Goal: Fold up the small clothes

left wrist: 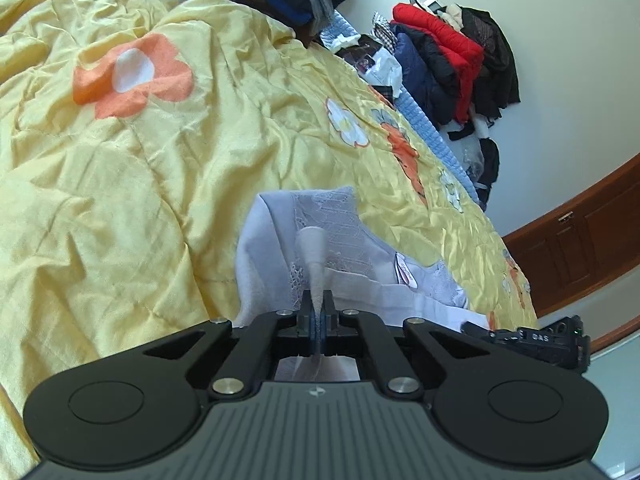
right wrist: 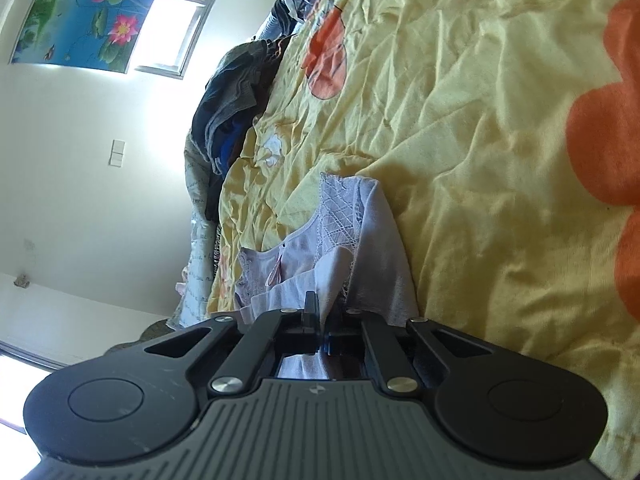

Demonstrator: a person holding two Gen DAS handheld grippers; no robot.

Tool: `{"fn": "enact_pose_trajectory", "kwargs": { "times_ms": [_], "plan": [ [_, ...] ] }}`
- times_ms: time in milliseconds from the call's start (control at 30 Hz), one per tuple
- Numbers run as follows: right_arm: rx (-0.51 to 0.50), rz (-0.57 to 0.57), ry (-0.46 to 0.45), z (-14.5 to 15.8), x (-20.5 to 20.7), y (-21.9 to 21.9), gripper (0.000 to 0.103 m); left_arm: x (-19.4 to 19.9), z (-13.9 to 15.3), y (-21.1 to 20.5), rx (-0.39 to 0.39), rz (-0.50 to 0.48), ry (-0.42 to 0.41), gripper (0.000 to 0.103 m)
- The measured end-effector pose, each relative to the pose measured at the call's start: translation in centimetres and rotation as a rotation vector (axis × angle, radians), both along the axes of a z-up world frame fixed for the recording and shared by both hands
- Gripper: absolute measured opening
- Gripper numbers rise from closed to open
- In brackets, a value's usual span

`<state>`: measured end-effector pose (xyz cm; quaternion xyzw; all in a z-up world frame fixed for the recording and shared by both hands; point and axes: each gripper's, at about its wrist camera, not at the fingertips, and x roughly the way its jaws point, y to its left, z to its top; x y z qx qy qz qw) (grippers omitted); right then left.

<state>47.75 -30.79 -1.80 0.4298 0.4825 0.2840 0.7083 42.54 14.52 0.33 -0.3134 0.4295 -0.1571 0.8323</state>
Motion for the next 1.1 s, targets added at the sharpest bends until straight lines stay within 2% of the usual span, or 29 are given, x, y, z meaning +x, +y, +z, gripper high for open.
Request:
{"fn": "enact_pose_trajectory", "kwargs": {
  "times_ms": [100,167,267,367,433,567,633,700,867,933,1033,1100],
  "plan": [
    [0.001,-0.002,-0.029,0.8,-0.2,-0.3,0.008,-0.4,0.7,0.1,-0.019,-0.007,-0.031,0.002],
    [0.019,-0.01,-0.058,1.7,-0.2,-0.7,0.008,-0.4,1.7,0.4,-0.039,-0.015,-0.081,0.002],
    [0.024,-0.035,-0.087,2.7,0.8,-1.0,0.008,0.5,2.7,1.0,-0.041,0.019,-0.11,0.002],
    [0.02,-0.081,-0.093,2.7,2.3,-1.2,0.008,2.3,2.4,1.1,-0.04,0.05,-0.082,0.002],
    [0.012,-0.096,-0.088,2.4,3.0,-1.1,0.008,3.2,1.6,0.6,-0.01,0.044,-0.052,0.002],
    [-0.072,-0.095,-0.041,0.3,3.6,-0.3,0.008,4.4,-0.7,0.2,0.023,0.066,0.015,0.002],
    [-0.099,-0.102,-0.026,-0.7,3.4,-0.2,0.007,4.4,-1.7,0.3,-0.007,0.089,0.037,0.002],
    [-0.08,-0.115,-0.023,-1.1,3.0,-0.3,0.006,4.1,-1.5,0.4,-0.007,0.09,0.036,0.002],
    [-0.07,-0.145,-0.033,0.3,2.0,-1.6,0.017,1.9,0.5,0.6,0.024,0.025,0.0,0.003],
    [-0.044,-0.192,-0.05,1.4,1.2,-2.8,0.037,0.4,1.3,0.8,0.008,0.0,-0.031,0.004],
    [-0.008,-0.217,-0.108,3.1,-0.6,-3.6,0.038,-1.9,2.0,0.4,-0.038,-0.028,-0.074,0.005],
    [-0.011,-0.133,-0.148,4.2,-2.0,-1.9,0.038,-3.0,1.8,-1.1,-0.066,-0.104,-0.082,0.005]
  ]
}}
